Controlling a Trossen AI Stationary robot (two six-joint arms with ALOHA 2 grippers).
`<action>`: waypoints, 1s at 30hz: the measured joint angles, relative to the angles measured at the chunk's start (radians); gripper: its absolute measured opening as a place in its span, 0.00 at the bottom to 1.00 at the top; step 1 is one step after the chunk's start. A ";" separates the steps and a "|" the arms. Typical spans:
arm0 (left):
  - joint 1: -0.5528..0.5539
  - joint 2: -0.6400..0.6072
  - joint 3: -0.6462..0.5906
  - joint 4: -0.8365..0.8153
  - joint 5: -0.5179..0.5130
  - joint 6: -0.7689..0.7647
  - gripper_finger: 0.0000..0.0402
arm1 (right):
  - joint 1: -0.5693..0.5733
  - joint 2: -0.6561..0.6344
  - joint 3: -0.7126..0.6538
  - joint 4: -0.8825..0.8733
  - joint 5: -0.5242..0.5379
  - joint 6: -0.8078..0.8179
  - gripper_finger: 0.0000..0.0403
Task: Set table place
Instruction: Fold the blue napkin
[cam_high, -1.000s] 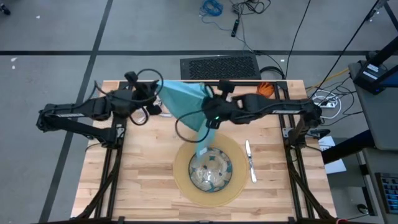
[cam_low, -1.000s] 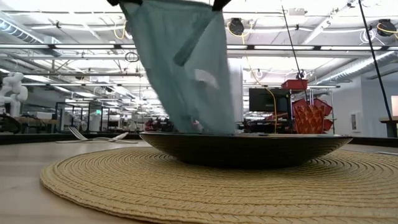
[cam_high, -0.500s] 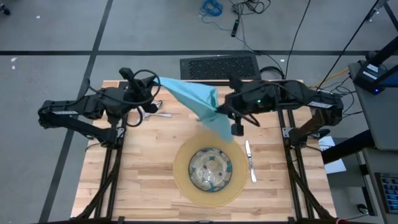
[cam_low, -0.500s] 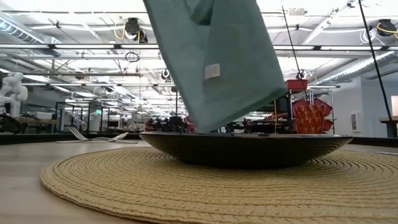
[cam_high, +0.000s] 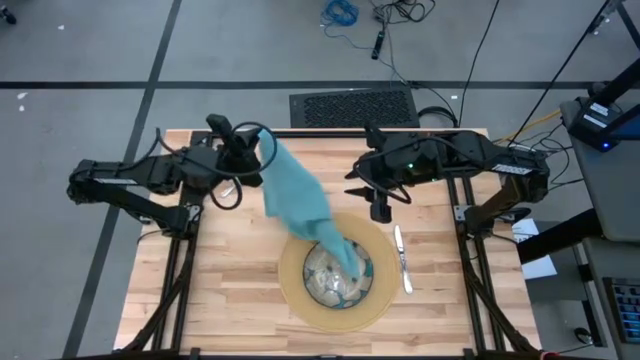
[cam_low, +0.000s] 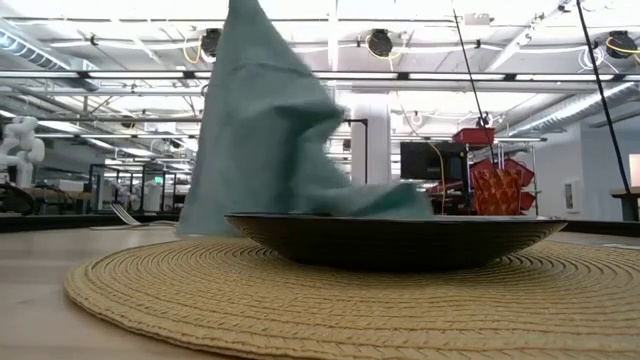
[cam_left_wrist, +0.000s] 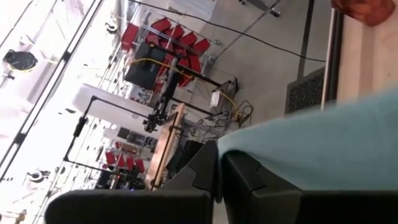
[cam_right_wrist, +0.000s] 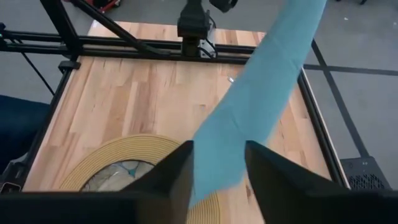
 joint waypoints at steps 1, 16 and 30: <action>0.000 0.001 0.000 0.001 0.000 0.001 0.00 | 0.000 0.000 0.000 0.000 0.000 0.005 0.38; 0.057 0.012 0.038 0.056 -0.006 0.099 0.00 | 0.077 0.007 -0.401 0.255 -0.004 0.133 0.45; 0.077 0.140 0.255 0.055 -0.010 0.255 0.00 | 0.155 0.014 -0.965 1.132 -0.001 0.279 0.41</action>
